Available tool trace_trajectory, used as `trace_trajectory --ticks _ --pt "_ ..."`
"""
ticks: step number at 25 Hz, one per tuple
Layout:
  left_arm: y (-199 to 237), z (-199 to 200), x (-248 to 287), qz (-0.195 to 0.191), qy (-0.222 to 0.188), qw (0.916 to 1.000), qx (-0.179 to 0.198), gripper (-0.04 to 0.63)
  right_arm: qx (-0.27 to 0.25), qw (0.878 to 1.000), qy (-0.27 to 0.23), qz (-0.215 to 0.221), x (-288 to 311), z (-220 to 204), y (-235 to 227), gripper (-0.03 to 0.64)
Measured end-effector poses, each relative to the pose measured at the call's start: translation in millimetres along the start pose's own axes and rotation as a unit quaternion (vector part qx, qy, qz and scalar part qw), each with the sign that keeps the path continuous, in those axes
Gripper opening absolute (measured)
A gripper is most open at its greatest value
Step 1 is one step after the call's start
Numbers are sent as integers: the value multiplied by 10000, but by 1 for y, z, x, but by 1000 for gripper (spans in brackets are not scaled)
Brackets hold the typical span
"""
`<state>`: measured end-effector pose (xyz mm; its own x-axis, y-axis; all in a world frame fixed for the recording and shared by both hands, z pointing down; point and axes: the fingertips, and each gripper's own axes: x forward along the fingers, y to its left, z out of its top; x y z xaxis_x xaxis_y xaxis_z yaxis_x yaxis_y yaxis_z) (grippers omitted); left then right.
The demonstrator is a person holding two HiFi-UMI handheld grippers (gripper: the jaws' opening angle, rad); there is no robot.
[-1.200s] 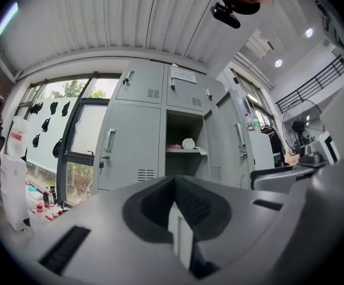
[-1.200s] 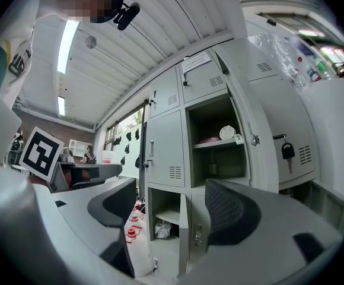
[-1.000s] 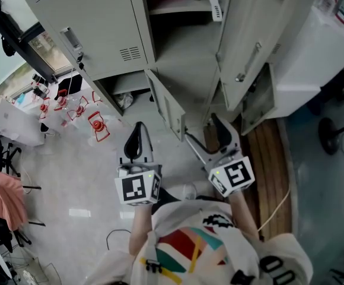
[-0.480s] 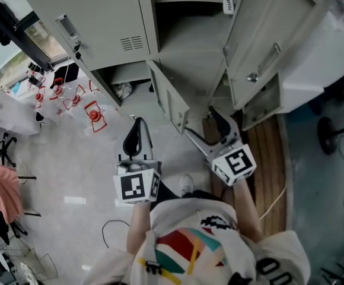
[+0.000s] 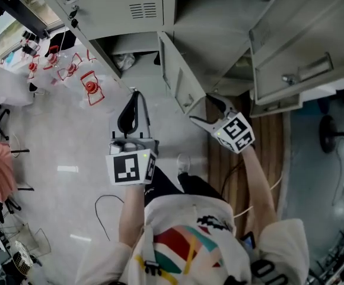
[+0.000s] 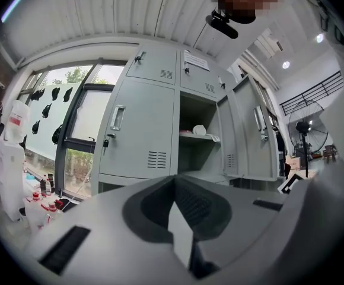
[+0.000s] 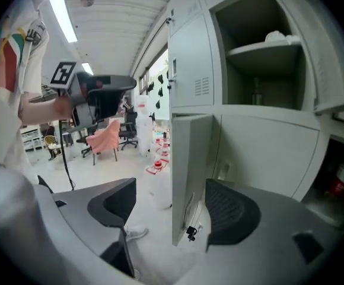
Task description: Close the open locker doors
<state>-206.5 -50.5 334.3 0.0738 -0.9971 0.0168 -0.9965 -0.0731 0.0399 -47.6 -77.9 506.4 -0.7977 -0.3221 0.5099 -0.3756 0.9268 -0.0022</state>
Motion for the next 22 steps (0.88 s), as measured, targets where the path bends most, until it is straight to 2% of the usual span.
trace_trajectory --ticks 4,7,15,22 --pt "16 -14 6 42 139 9999 1 6 -236 9988 408 158 36 -34 0 336" --pt "24 -27 7 88 313 9995 -42 6 -99 9978 598 272 51 -54 4 336" --pt "35 -48 12 41 599 9981 -103 6 239 9952 782 546 76 -75 11 336" --pt "43 -60 15 119 698 9973 -218 6 76 9913 1001 846 98 -88 17 336"
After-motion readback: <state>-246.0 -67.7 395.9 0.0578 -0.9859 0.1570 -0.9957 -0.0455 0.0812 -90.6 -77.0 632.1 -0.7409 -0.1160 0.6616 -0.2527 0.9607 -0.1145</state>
